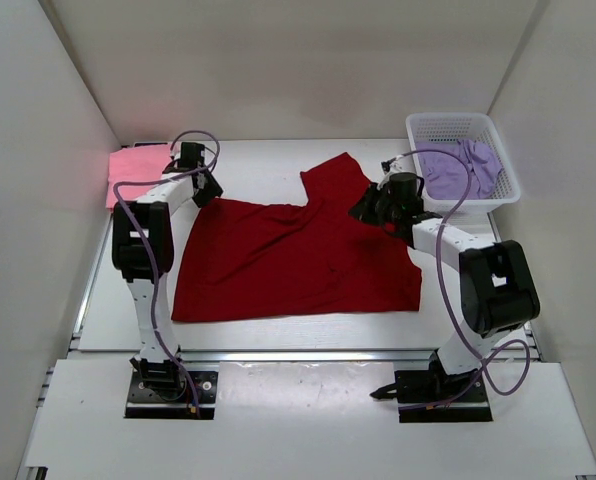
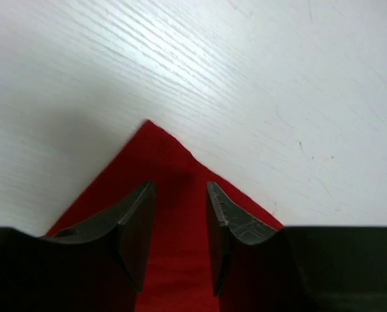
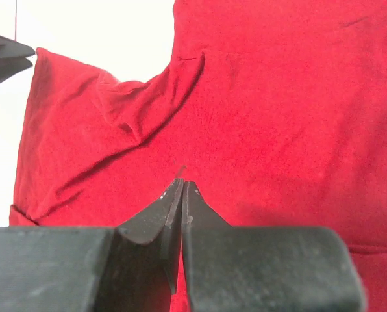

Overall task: Fold and stack the t-shirts
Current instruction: Grap the side of the flattened tshirt furthest away from the robot with both arms

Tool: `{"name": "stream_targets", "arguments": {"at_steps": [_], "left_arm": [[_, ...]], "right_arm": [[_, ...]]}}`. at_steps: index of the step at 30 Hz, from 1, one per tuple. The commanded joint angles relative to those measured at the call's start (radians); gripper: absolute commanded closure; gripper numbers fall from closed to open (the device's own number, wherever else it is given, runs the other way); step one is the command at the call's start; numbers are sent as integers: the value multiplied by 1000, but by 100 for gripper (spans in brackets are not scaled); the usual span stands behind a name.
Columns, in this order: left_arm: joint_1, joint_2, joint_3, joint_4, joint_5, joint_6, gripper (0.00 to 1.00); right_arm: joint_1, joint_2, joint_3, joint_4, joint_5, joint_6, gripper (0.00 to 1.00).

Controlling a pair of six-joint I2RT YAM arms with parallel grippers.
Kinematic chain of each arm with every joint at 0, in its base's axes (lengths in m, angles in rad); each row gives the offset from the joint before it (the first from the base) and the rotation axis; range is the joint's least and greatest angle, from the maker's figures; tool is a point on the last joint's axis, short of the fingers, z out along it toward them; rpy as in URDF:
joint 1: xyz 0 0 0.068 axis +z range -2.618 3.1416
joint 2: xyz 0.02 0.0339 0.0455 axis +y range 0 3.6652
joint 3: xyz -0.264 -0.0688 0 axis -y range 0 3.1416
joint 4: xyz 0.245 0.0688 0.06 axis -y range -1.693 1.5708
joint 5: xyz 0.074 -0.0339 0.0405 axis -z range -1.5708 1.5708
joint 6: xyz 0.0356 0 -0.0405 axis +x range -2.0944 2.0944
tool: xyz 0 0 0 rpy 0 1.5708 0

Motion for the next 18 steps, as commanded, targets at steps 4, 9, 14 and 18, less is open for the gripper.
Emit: {"name": "stream_targets", "arguments": {"at_steps": [4,9,14,18], "left_arm": [[-12,-5,82,-63,-160,96,51],[-39,119,251,-184,-227,171,51],[-36,151,295,-198,-235,174,50],[-33,237,426,-296,-214,180,52]], "right_arm": [[9,42,67,13,-8,-45,97],[-3,60,69,36,-31,-22,97],[15,60,86,32,-40,-27,97],[23,56,72,47,-39,-27,97]]}}
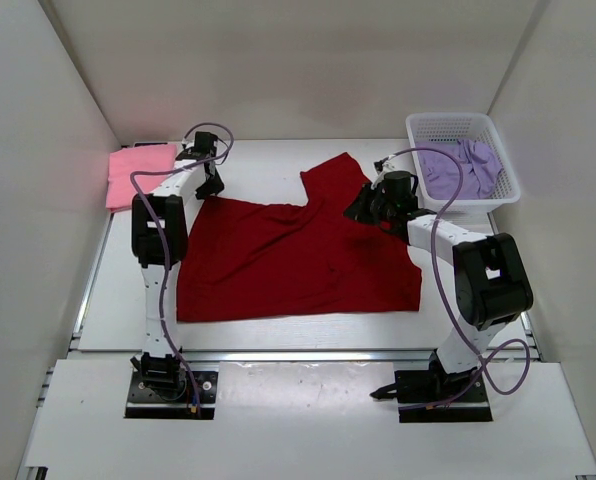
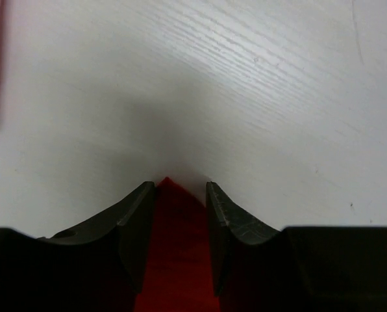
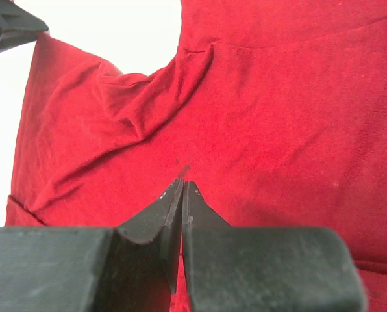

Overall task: Fold and stack the t-shirts
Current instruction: Grap the side of the flattened tshirt furthest away from the robot with both arms

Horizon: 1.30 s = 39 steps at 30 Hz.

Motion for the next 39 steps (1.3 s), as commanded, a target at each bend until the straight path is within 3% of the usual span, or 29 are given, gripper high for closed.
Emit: {"name": "stream_targets", "arguments": {"at_steps": [1,7,10,15,18,25,31,33,37,39], "left_arm": [[6,34,118,-96,-11,17,53],[5,160,328,-233,1,32,60],[6,192,405,-291,0,35,75],[8,130,309,-238,-15,34,99],[8,70,228,-187,4,25,100],[37,-96,-8,-20,72,-2,100],[23,-153,-44,-1,89,6,100],[20,-148,-43,3,96,3,100],[9,-148,-29,0,112,-3,100],[6,-145,-27,5,119,-3,100]], "right_arm": [[6,-3,18,54,-13,-9,98],[5,-31,3,71,-20,1,98],[-16,-42,6,81,-26,4,98],[-63,32,56,66,-28,10,90],[-94,105,136,30,-2,-20,86],[-128,393,543,-162,133,-152,68],[-102,835,1264,-585,229,-287,50],[-105,1066,1682,-705,242,-305,42],[-145,971,1464,-548,185,-233,37],[-142,1021,1571,-598,196,-253,34]]}}
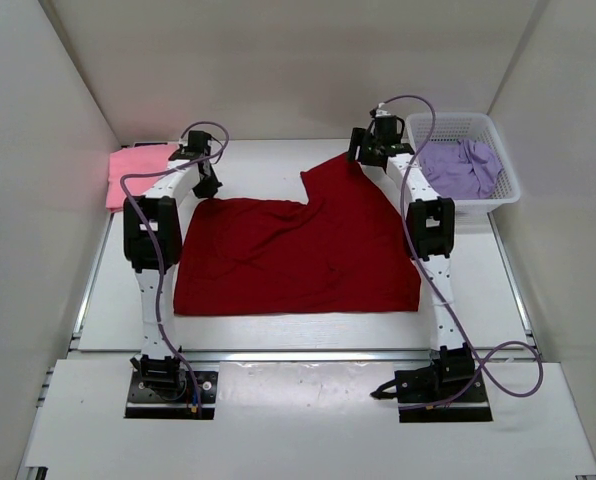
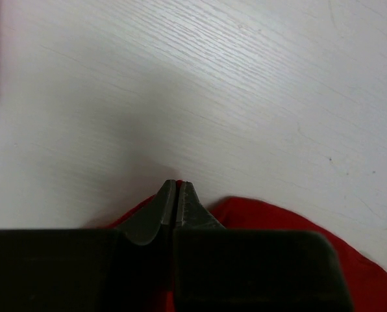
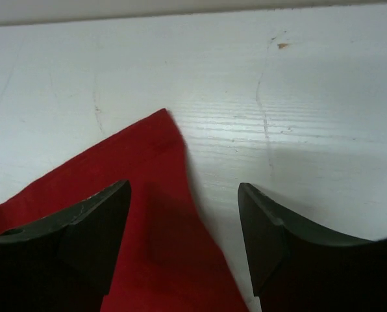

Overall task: Fold and stack the t-shirts
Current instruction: Grap the side of the flattened tshirt furthest away from the robot with both arms

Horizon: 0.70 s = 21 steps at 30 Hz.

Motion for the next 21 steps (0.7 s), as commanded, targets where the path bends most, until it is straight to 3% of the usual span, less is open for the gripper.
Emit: {"name": "stream_targets", "arguments": {"at_steps": [1,3,5,7,12,16,20,21], "left_arm": [[-7,-79,13,25,34,-12,100],[-9,-82,18,31,31,-15,100],[-7,-100,7,31,36,-23,100],[-9,-102,-2,51,41,-27,100],[-6,-131,-30,74,68,-29,100],[0,-143,-39,81,61,-27,100],[4,-143,-45,72,61,-26,100],[8,-146,-45,78,65,-26,100]], "right_arm": [[-12,8,88,-66,14,-10,35],[-18,-23,24,-30,-36,22,35],[-21,2,60,-53,-65,42,36],[-18,4,42,-41,-137,68,41],[-24,18,59,-56,-147,85,53],[-24,24,68,-30,-168,109,68],[1,13,86,-33,-132,74,97],[1,10,102,-45,-131,74,100]]}}
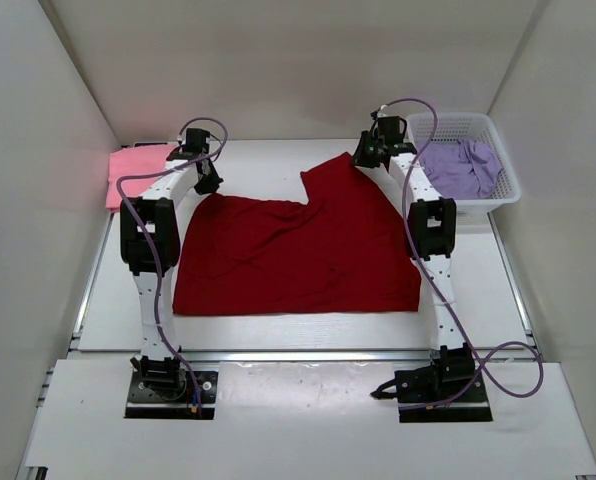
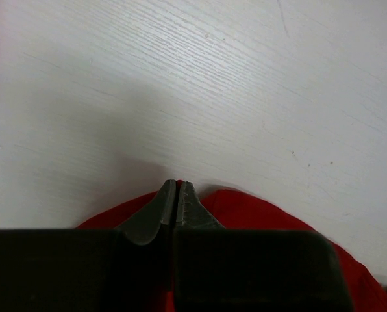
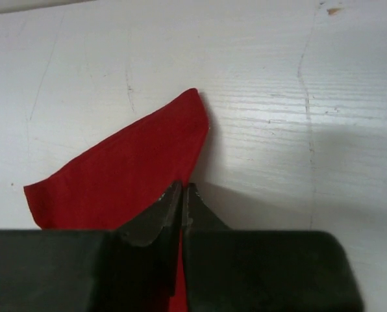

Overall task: Fold and stack the t-shirts
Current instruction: Grap the side of the flattened tshirt furthest away from the robot with both arms

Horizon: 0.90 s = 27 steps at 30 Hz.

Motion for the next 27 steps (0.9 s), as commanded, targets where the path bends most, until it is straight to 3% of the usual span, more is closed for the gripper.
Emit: {"name": "stream_targets", "arguments": {"at_steps": [1,7,11,15,19,22,24,27], "left_arm": [[16,-109,-21,23,5,-4,100],[60,-187,-124,81,69,-33,100],[120,-250,-222,122,127,-65,100],[123,-311,-276,138,153,-65,100],[137,-354,-355,170,196,-74,100],[143,-374,-385,181,227,-84,100],[136,-376,-374,165,222,-68,100],[129,-397,-401,168,231,-77,100]], "right_arm": [[0,-5,102,11,-4,-6,100],[-67,-89,260,-262,-138,-28,100],[-86,-183,239,-481,-157,-121,100],[-55,-255,130,-551,-139,-155,100],[3,-367,-40,-519,-87,-184,100],[-21,-473,-307,-364,-106,-162,100],[-70,-584,-590,-217,-189,-131,100],[-93,-712,-770,-91,-174,-123,100]]}}
